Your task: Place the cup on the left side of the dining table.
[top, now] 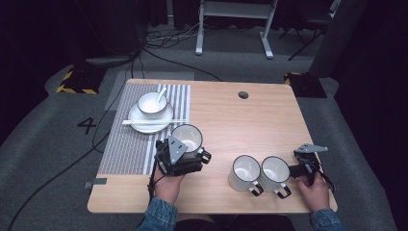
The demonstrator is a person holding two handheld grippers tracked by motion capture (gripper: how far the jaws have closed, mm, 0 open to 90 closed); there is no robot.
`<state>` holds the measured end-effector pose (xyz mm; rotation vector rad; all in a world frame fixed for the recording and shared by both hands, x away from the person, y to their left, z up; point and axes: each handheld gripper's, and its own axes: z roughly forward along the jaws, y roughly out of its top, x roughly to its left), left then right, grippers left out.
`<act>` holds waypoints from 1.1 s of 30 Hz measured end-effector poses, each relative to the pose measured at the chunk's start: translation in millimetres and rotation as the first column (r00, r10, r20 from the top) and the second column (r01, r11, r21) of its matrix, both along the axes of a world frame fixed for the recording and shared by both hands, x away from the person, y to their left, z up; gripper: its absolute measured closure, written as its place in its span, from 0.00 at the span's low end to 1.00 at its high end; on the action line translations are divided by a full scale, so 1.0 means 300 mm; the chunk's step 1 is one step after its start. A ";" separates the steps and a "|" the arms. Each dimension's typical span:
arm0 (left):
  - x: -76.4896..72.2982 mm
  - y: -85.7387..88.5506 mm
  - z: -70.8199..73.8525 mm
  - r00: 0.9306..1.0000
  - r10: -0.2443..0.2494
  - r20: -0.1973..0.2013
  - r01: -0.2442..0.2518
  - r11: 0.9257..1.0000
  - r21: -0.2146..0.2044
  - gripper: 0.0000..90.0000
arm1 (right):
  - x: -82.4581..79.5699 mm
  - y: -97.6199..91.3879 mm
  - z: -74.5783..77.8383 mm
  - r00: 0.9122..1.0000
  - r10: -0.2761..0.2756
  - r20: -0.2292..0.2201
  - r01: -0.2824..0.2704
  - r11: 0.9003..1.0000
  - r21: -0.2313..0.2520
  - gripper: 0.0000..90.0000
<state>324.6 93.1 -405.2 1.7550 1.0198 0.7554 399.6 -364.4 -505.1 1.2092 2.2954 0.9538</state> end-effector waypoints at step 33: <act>0.233 0.163 -0.028 0.982 0.187 0.036 -0.185 0.981 -0.051 0.04 | -0.001 0.000 0.000 1.000 -0.002 -0.001 0.002 1.000 0.000 0.00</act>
